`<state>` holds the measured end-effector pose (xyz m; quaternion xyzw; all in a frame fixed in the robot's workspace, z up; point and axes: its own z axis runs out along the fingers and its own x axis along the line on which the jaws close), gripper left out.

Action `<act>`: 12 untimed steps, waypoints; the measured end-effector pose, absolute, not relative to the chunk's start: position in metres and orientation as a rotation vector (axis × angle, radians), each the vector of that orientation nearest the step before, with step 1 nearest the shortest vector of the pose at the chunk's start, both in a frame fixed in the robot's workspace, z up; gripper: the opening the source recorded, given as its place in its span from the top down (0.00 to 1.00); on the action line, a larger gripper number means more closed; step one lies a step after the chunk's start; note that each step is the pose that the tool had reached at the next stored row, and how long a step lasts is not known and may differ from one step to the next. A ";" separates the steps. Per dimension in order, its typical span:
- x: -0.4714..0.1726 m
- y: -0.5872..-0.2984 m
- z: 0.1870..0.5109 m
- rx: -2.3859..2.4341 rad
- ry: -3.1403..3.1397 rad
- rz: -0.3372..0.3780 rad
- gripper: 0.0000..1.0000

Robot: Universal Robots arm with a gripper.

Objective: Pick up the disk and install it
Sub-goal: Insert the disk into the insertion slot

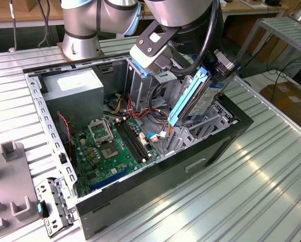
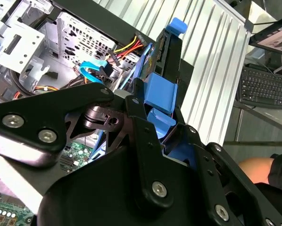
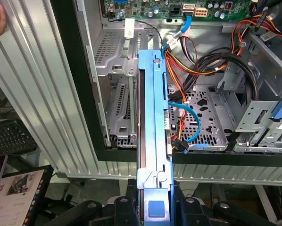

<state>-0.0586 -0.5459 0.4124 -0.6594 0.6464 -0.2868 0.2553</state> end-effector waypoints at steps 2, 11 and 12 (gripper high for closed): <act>-0.059 -0.546 0.412 -1.790 1.755 -0.779 0.63; -0.058 -0.543 0.412 -1.784 1.741 -0.806 0.63; -0.058 -0.542 0.412 -1.784 1.740 -0.809 0.63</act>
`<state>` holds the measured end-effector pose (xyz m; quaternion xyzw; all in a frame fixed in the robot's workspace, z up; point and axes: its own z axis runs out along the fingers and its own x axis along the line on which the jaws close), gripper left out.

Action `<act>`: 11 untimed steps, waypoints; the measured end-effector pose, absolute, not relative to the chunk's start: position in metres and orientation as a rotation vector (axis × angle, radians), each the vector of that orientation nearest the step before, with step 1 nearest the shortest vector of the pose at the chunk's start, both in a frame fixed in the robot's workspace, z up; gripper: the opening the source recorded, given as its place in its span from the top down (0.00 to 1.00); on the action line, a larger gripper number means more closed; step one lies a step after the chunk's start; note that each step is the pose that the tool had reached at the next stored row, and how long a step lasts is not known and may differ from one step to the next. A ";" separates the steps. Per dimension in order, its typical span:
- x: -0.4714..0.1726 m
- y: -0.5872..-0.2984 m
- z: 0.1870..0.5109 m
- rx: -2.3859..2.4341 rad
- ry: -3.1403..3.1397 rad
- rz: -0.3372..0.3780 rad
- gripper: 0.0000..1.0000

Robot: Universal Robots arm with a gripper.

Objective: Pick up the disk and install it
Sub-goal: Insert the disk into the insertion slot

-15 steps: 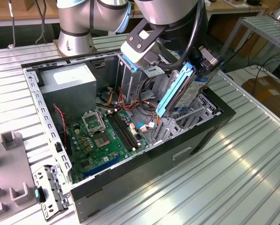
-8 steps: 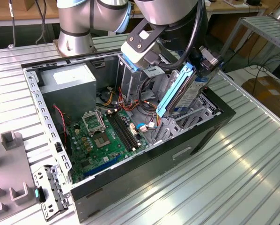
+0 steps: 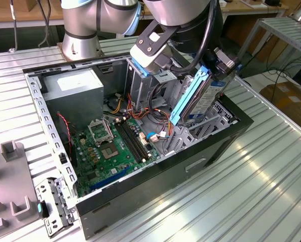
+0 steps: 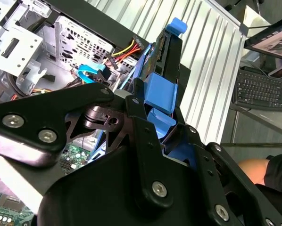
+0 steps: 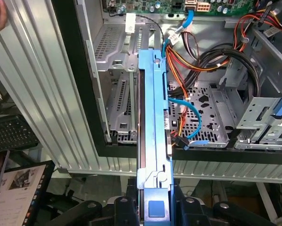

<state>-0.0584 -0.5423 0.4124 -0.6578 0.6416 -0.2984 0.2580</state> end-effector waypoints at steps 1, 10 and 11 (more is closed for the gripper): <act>-0.058 -0.542 0.412 -1.783 1.739 -0.811 0.63; -0.054 -0.539 0.412 -1.780 1.734 -0.819 0.63; -0.054 -0.539 0.412 -1.779 1.733 -0.820 0.63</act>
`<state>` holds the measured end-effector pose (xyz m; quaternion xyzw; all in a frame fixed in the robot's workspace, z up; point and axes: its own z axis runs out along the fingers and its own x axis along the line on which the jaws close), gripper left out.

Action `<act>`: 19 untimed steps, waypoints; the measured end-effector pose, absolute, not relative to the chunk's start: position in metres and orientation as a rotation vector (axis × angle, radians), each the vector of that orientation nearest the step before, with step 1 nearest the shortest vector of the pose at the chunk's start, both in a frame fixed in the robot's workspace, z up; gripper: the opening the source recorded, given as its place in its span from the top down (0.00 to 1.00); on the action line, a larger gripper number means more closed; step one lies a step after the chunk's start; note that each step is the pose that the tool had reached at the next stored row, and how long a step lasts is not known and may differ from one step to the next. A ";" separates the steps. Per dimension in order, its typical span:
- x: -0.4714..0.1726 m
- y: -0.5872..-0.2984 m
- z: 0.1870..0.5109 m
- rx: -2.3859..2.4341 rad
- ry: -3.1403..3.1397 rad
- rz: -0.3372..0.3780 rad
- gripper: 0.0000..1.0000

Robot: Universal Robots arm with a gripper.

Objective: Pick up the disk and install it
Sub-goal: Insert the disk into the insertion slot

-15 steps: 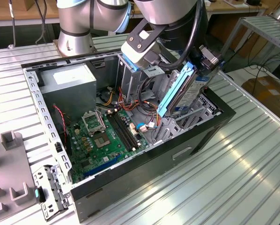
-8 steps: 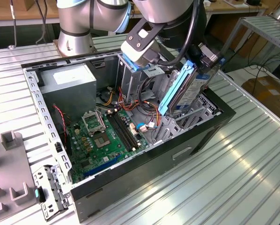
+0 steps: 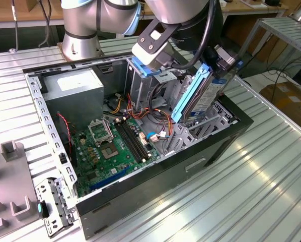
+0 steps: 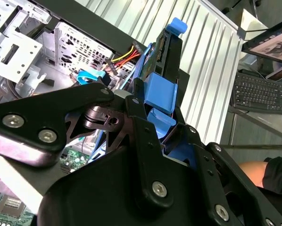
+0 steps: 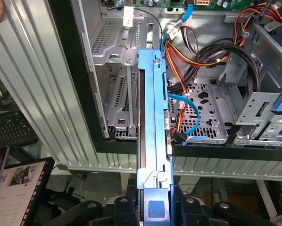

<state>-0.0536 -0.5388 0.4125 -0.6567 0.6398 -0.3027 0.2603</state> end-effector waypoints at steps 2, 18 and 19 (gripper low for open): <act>-0.052 -0.538 0.412 -1.778 1.732 -0.821 0.63; -0.056 -0.538 0.409 -1.707 1.668 -0.893 0.63; -0.057 -0.538 0.408 -1.707 1.667 -0.894 0.63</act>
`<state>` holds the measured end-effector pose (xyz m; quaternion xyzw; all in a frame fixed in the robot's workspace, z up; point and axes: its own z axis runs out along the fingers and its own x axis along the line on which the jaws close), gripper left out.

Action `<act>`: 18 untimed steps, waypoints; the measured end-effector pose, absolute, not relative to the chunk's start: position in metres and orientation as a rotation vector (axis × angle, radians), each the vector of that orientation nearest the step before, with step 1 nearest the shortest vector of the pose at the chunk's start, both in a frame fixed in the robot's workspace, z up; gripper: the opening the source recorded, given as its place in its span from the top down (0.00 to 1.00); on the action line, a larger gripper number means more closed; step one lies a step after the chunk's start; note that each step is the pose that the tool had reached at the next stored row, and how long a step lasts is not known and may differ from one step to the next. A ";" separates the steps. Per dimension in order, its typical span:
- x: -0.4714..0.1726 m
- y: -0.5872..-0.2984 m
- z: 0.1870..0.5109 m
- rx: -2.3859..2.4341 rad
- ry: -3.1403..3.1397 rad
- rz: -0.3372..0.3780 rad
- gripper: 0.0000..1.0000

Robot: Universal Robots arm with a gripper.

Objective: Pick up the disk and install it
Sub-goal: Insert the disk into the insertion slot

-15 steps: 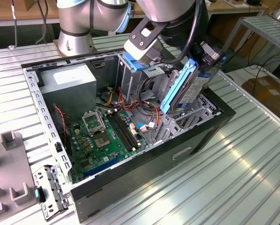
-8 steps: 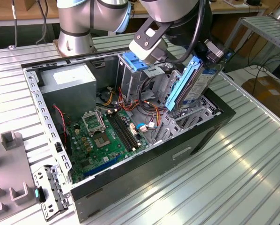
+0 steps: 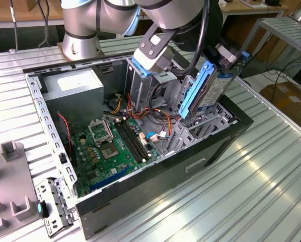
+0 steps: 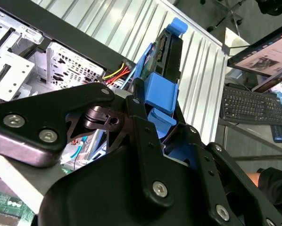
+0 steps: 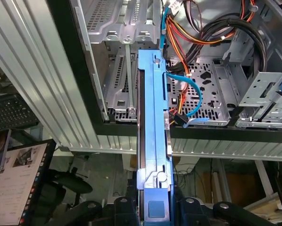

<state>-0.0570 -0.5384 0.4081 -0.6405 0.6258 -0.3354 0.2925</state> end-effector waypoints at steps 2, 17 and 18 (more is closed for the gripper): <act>-0.061 -0.539 0.406 -1.693 1.656 -0.906 0.63; -0.082 -0.546 0.387 -1.608 1.579 -0.985 0.63; -0.082 -0.546 0.384 -1.606 1.577 -0.987 0.63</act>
